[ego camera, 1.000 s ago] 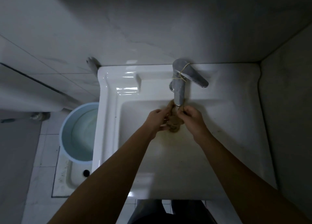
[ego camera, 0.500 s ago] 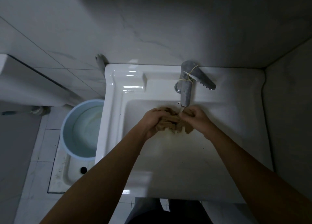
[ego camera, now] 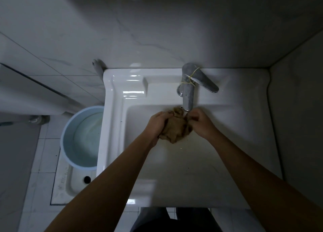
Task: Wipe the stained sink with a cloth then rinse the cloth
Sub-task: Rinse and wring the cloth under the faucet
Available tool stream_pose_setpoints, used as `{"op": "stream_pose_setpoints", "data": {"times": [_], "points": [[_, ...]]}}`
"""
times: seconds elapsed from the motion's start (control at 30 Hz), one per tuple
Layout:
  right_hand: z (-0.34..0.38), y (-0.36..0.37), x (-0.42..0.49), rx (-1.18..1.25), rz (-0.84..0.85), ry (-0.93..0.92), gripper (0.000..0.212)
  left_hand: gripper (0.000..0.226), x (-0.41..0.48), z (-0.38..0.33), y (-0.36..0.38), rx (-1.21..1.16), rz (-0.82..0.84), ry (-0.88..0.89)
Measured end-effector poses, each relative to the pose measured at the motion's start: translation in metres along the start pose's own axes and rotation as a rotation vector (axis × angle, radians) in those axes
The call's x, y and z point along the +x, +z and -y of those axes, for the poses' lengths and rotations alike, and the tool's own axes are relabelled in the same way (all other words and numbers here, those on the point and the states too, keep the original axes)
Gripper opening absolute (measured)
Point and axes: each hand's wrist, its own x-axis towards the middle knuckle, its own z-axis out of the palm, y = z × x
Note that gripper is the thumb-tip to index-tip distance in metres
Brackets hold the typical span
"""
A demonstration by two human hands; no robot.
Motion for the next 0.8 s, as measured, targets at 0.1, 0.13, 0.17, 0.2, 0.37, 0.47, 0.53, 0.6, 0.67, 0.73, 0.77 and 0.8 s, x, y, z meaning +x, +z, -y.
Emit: {"op": "stream_pose_setpoints", "data": {"times": [0.1,0.13,0.17,0.2,0.37,0.47,0.53,0.6,0.67,0.73,0.77,0.8], "points": [[0.010,0.001,-0.004,0.138,0.153,-0.018,0.035,0.020,-0.002,-0.005,0.008,0.010,0.102,-0.005],[0.014,0.001,-0.005,0.116,0.202,-0.021,0.028,0.025,-0.003,-0.006,0.009,0.006,0.139,-0.013],[0.015,0.001,-0.004,0.069,0.229,-0.037,0.021,0.027,-0.004,-0.009,0.009,0.023,0.165,-0.016],[0.014,0.000,-0.004,0.026,0.236,-0.052,0.015,0.028,-0.004,-0.011,0.007,0.050,0.181,-0.011],[0.008,-0.008,-0.005,-0.073,0.197,-0.101,0.009,0.025,0.004,-0.019,-0.018,0.151,0.041,0.065],[0.015,-0.010,-0.008,0.024,0.187,-0.081,0.013,0.014,0.013,-0.018,-0.025,0.322,-0.134,0.175],[0.020,-0.007,-0.008,0.208,0.169,-0.021,0.009,0.011,0.022,-0.013,-0.022,0.262,-0.226,0.195],[0.027,-0.001,-0.011,0.461,0.221,0.045,0.009,0.022,0.028,-0.005,-0.012,0.186,-0.216,0.103],[0.032,0.005,-0.015,0.647,0.339,0.133,0.017,0.039,0.029,0.004,0.003,0.116,-0.115,-0.113],[0.033,0.009,-0.018,0.705,0.388,0.199,0.025,0.056,0.027,0.011,0.014,-0.040,0.020,-0.288],[0.031,0.010,-0.016,0.678,0.340,0.205,0.023,0.060,0.027,0.015,0.019,-0.124,0.078,-0.294],[0.029,0.009,-0.013,0.580,0.234,0.160,0.017,0.059,0.028,0.018,0.023,-0.171,0.098,-0.260]]}}
